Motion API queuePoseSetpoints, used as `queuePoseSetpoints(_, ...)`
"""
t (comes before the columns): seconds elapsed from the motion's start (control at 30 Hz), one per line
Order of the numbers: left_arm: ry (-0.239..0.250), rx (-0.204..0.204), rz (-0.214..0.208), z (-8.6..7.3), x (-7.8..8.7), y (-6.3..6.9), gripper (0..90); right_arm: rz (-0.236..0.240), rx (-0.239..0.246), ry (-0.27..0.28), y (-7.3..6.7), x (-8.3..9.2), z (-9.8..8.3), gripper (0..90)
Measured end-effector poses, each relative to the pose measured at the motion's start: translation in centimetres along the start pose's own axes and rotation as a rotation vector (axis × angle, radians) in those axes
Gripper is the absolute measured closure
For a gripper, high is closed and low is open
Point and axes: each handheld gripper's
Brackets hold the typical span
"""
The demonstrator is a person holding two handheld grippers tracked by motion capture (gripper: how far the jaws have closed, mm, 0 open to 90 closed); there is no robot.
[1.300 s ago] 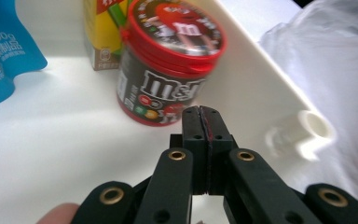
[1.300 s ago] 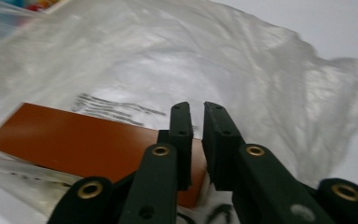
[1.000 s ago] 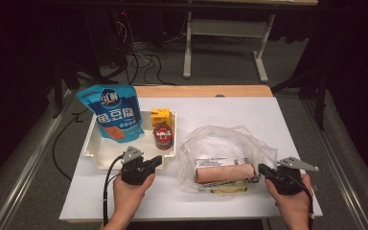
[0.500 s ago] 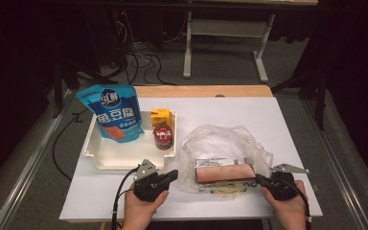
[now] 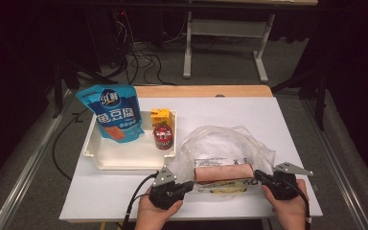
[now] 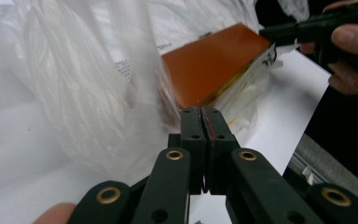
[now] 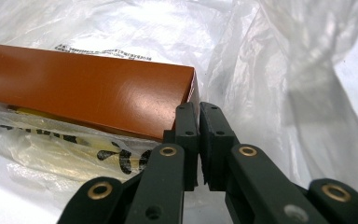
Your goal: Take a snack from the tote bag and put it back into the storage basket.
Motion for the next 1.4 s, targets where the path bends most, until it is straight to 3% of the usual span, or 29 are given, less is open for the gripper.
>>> queuePoseSetpoints(0.23, -0.02, 0.024, 0.017, -0.2, -1.7, -0.4, 88.4, 0.013, -0.009, -0.033, 0.3, -0.5, -0.2, 87.7)
queuePoseSetpoints(0.47, 0.005, 0.074, 0.058, 0.6, -2.4, -1.2, 88.4, 0.017, -0.003, -0.069, 0.2, -0.5, -0.4, 88.7)
queuePoseSetpoints(0.67, 0.017, 0.079, 0.093, 1.1, -2.7, -1.8, 88.4, 0.026, 0.003, -0.088, 0.0, -0.6, -0.5, 89.8)
queuePoseSetpoints(0.77, 0.017, 0.079, 0.089, 0.9, -2.3, -1.8, 88.5, 0.027, -0.001, -0.063, 0.2, -0.4, -0.3, 88.7)
queuePoseSetpoints(0.9, 0.001, 0.058, 0.071, 0.5, -2.0, -1.4, 89.0, 0.017, -0.014, 0.04, 0.8, 0.4, 0.6, 88.8)
queuePoseSetpoints(1.0, -0.003, 0.064, 0.061, 0.6, -2.5, -1.3, 89.0, -0.027, 0.013, 0.083, 0.9, 0.1, 1.6, 89.1)
queuePoseSetpoints(1.1, -0.015, 0.057, 0.064, 0.6, -3.0, -1.2, 89.0, -0.036, 0.023, 0.079, 0.9, -0.9, 2.2, 88.6)
queuePoseSetpoints(1.2, -0.016, 0.059, 0.068, 0.8, -3.2, -1.4, 89.0, -0.011, 0.019, 0.057, 1.1, -2.0, 2.2, 89.0)
queuePoseSetpoints(1.4, -0.006, 0.079, 0.075, 1.3, -3.8, -1.6, 90.0, 0.02, 0.021, 0.045, 0.9, -1.4, 1.6, 89.0)
Point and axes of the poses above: each handheld gripper's, and its own axes: x roughly backward along the jaws, z roughly out of its top, y roughly to its right, and after that the axes turned 2 degrees about -y, right-handed
